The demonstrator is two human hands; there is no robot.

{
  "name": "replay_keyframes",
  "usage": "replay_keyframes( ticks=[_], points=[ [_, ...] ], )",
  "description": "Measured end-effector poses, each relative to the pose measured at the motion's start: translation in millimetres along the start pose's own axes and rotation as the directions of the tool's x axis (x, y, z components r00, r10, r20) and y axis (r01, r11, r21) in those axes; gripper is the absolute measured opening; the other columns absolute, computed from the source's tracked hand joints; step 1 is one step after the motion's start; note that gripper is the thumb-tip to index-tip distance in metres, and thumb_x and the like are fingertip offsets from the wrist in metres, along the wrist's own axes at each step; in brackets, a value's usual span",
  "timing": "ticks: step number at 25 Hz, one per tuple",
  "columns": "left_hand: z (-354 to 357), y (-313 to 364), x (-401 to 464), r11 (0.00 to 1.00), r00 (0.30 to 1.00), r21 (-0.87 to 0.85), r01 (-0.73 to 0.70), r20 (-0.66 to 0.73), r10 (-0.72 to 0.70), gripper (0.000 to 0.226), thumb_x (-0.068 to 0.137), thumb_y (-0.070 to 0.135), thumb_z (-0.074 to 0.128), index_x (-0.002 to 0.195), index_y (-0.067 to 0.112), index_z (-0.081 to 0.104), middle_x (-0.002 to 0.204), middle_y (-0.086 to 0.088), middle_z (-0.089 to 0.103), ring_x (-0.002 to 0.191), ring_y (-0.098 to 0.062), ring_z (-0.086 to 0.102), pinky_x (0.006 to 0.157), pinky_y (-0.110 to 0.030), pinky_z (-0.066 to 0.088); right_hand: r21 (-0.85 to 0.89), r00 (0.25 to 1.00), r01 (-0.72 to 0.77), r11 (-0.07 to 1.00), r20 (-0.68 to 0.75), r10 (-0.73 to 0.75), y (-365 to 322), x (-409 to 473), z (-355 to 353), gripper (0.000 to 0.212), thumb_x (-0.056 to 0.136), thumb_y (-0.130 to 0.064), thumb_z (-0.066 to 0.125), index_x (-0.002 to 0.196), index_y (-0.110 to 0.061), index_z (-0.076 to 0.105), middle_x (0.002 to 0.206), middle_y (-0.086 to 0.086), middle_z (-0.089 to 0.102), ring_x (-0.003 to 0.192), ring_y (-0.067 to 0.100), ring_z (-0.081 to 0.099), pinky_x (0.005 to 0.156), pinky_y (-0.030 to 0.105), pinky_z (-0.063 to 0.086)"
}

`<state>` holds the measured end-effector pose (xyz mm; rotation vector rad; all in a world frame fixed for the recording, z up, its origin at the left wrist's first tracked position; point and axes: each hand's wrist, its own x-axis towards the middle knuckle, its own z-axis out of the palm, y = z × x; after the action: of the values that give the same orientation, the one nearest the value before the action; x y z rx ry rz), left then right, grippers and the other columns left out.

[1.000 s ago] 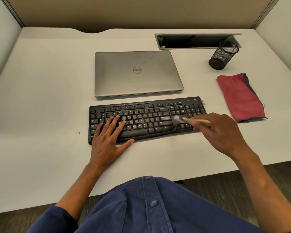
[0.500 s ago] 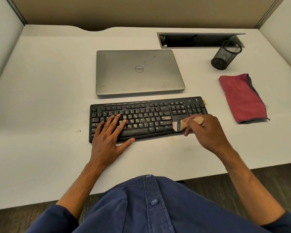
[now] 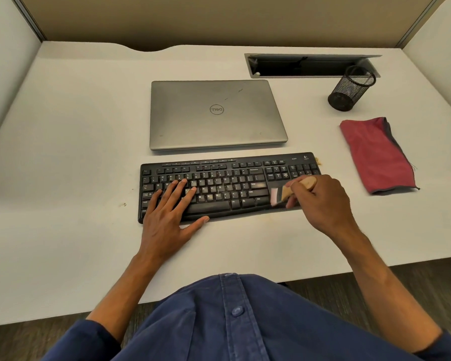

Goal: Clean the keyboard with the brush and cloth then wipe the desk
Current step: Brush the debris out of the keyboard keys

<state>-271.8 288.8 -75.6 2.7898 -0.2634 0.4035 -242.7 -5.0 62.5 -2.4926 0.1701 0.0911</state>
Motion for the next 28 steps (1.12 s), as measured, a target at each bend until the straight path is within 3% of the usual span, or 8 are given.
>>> replay_keyframes(
  ticks=[4,9,12,14,17,21,26,28],
  points=[
    [0.3,0.3,-0.2,1.0,1.0,0.002,0.006,0.001,-0.006,0.074,0.092,0.07,0.039,0.146,0.021,0.049,0.157,-0.003,0.039,0.148,-0.02,0.03,0.119,-0.048,0.024,-0.019,0.995,0.021,1.0,0.098,-0.019,0.2,-0.1,0.4,0.039,0.094,-0.023,0.053,0.063,-0.02,0.076,0.068,-0.01,0.073,0.077,0.01,0.067,0.072,0.032,0.052],
    [-0.4,0.7,0.3,1.0,1.0,0.005,0.0,0.006,0.0,0.075,0.092,0.071,0.038,0.146,0.021,0.049,0.157,-0.004,0.039,0.148,-0.02,0.03,0.12,-0.047,0.023,0.149,0.989,0.144,0.978,0.013,-0.148,-8.3,-3.7,13.2,0.037,0.099,-0.025,0.053,0.071,-0.02,0.077,0.069,-0.01,0.073,0.074,0.002,0.066,0.069,0.027,0.047],
    [-0.1,1.2,0.3,1.0,1.0,0.011,0.004,0.006,-0.004,0.075,0.092,0.071,0.037,0.146,0.021,0.05,0.158,-0.003,0.039,0.148,-0.02,0.03,0.12,-0.047,0.023,-0.085,0.961,0.213,0.973,0.197,-0.193,-17.6,-4.1,15.1,0.041,0.097,-0.026,0.051,0.061,-0.029,0.069,0.074,-0.012,0.074,0.071,0.004,0.065,0.06,0.024,0.041],
    [-0.8,0.8,-0.4,1.0,1.0,0.009,0.005,0.003,-0.005,0.075,0.092,0.071,0.037,0.146,0.021,0.05,0.157,-0.004,0.039,0.147,-0.02,0.031,0.119,-0.047,0.023,-0.195,0.956,0.234,0.953,0.226,-0.188,-26.0,-0.1,11.2,0.039,0.096,-0.027,0.051,0.064,-0.024,0.072,0.067,-0.016,0.07,0.068,0.003,0.064,0.059,0.024,0.043],
    [-0.6,1.3,-0.2,1.0,1.0,0.003,0.004,0.003,-0.004,0.074,0.092,0.071,0.038,0.146,0.021,0.05,0.157,-0.003,0.039,0.147,-0.02,0.03,0.12,-0.046,0.023,-0.117,0.971,0.221,0.968,0.119,-0.207,-32.4,2.3,14.1,0.035,0.098,-0.03,0.05,0.072,-0.025,0.072,0.063,-0.013,0.07,0.066,0.003,0.063,0.062,0.026,0.047],
    [0.3,0.7,-0.5,1.0,1.0,0.005,0.012,-0.007,-0.012,0.074,0.092,0.071,0.039,0.146,0.022,0.05,0.157,-0.002,0.039,0.147,-0.019,0.03,0.12,-0.046,0.023,-0.174,0.94,0.207,0.963,0.31,-0.146,-30.5,6.9,8.4,0.041,0.096,-0.029,0.052,0.061,-0.022,0.073,0.065,-0.017,0.07,0.064,-0.004,0.061,0.064,0.028,0.048],
    [0.7,1.2,-0.5,1.0,1.0,0.003,0.008,-0.027,-0.008,0.072,0.091,0.07,0.041,0.144,0.021,0.052,0.156,-0.002,0.04,0.146,-0.02,0.033,0.12,-0.045,0.024,0.133,0.984,0.123,0.984,0.113,-0.138,-39.5,29.9,13.0,0.037,0.099,-0.03,0.049,0.077,-0.022,0.077,0.071,-0.011,0.074,0.051,-0.001,0.058,0.054,0.026,0.039],
    [1.3,1.3,-1.0,1.0,1.0,0.0,0.009,-0.024,-0.009,0.072,0.091,0.07,0.042,0.144,0.022,0.052,0.157,-0.001,0.04,0.146,-0.019,0.033,0.12,-0.045,0.024,0.079,0.974,0.154,0.985,0.153,-0.165,-45.4,34.0,21.0,0.038,0.099,-0.028,0.049,0.077,-0.021,0.078,0.066,-0.013,0.072,0.051,-0.002,0.058,0.055,0.026,0.04]
  ],
)
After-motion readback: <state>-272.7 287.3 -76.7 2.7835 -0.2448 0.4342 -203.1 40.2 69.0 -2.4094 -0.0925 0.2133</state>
